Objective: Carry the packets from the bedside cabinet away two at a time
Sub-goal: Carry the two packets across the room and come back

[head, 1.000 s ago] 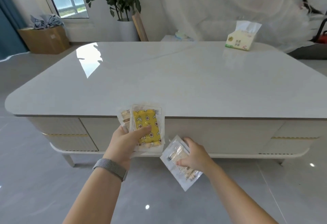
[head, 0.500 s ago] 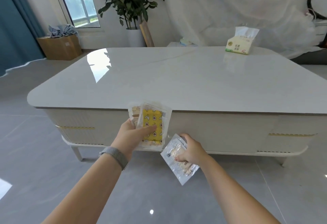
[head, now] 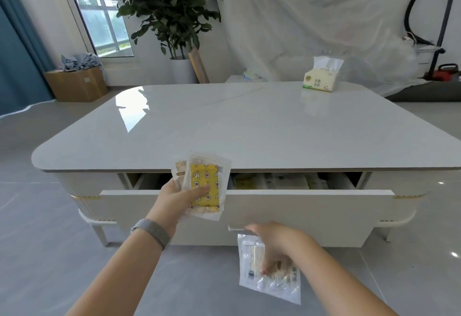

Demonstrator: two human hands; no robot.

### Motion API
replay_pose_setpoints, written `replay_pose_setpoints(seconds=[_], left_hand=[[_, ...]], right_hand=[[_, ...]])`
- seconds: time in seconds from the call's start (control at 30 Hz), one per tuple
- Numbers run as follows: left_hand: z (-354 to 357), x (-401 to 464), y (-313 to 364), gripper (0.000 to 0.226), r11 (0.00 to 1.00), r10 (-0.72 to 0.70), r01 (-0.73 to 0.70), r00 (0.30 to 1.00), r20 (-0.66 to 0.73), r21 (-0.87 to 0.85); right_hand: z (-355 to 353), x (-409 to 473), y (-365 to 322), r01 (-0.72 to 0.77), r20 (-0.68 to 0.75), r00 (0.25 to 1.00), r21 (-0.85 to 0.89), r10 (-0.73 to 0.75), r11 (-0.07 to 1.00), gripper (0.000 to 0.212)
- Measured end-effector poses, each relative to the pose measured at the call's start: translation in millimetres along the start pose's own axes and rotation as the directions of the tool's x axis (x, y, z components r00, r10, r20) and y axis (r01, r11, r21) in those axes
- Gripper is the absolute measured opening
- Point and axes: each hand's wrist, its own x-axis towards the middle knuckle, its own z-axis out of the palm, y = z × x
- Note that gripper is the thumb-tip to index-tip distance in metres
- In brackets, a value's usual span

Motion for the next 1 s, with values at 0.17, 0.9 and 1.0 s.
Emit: replay_pose_setpoints(seconds=[0.17,0.9,1.0], left_hand=[[-1,-2,-2,0.037,1.000,0.004,-0.004,1.000,0.008,-0.005],[-19,-5,2,0.034,0.998,0.030,-0.031,0.999,-0.019,-0.049],[-21,-5,-1,0.032,1.000,-0.013,0.013,1.000,0.001,-0.001]], right_hand=[[-39,-38,3,0.195,-0.075,0.980,0.220,-0.183,0.956,0.047],[-70,-42,50,0.230,-0.093,0.966,0.730,-0.240,0.644,0.037],[-60,-34,65,0.190,-0.065,0.965,0.845,-0.256,0.500,0.053]])
